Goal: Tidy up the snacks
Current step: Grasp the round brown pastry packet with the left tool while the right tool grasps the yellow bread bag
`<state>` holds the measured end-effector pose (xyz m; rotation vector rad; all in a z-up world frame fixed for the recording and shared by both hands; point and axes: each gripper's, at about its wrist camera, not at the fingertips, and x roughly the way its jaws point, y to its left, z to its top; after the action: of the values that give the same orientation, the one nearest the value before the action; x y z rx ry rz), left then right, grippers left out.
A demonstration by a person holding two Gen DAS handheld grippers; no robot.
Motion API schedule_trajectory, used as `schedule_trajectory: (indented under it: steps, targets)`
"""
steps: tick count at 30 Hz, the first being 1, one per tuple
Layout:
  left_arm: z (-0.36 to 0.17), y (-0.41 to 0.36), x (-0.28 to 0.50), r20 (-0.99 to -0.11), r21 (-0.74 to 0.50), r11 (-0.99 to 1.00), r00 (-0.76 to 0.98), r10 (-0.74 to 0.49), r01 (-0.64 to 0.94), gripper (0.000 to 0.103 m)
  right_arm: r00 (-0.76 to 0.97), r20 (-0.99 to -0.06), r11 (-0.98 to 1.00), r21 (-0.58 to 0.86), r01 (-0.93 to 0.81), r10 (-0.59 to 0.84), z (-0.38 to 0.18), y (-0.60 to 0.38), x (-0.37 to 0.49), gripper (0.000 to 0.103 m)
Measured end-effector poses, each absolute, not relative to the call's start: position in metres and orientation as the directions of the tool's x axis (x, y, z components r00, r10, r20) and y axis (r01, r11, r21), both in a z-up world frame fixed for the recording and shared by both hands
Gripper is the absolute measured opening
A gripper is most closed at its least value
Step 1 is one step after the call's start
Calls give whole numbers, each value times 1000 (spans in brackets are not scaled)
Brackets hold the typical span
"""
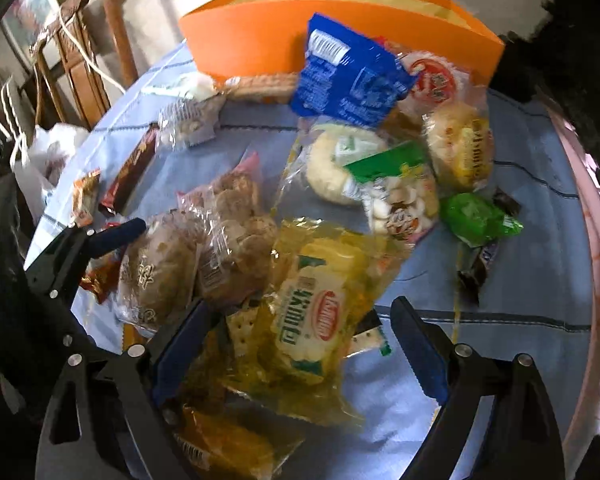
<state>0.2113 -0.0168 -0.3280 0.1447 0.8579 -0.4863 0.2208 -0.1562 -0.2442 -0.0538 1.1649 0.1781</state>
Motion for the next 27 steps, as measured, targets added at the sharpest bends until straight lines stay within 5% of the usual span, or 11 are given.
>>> schedule_trajectory:
  steps: [1, 2, 4, 10, 16, 21, 23, 27]
  targets:
    - [-328, -15, 212, -752, -83, 882, 551, -361, 464, 99, 371, -922, 984, 45, -174, 107, -247, -155, 221, 73]
    - [-327, -12, 212, -747, -99, 882, 551, -371, 460, 94, 358, -929, 983, 34, -182, 98, -251, -154, 221, 49]
    - [-325, 0, 212, -731, -139, 893, 564, -384, 427, 72, 360, -927, 982, 36, -185, 102, -250, -156, 219, 45]
    - [-319, 13, 211, -721, -218, 867, 525, -453, 448, 68, 375, -920, 984, 58, -167, 118, -240, -168, 212, 41]
    - [-293, 24, 206, -691, -250, 848, 527, -494, 467, 46, 420, -892, 984, 125, -129, 168, -217, -188, 207, 41]
    - [-303, 17, 208, -742, -231, 848, 477, -470, 476, 58, 398, -900, 984, 145, -106, 176, -219, -195, 207, 41]
    - [-308, 18, 207, -760, -189, 876, 498, -417, 445, 98, 391, -903, 983, 148, -109, 179, -221, -192, 205, 41]
    - [-322, 20, 195, -781, -38, 896, 546, -302, 443, 99, 399, -899, 982, 146, -118, 182, -221, -186, 201, 41]
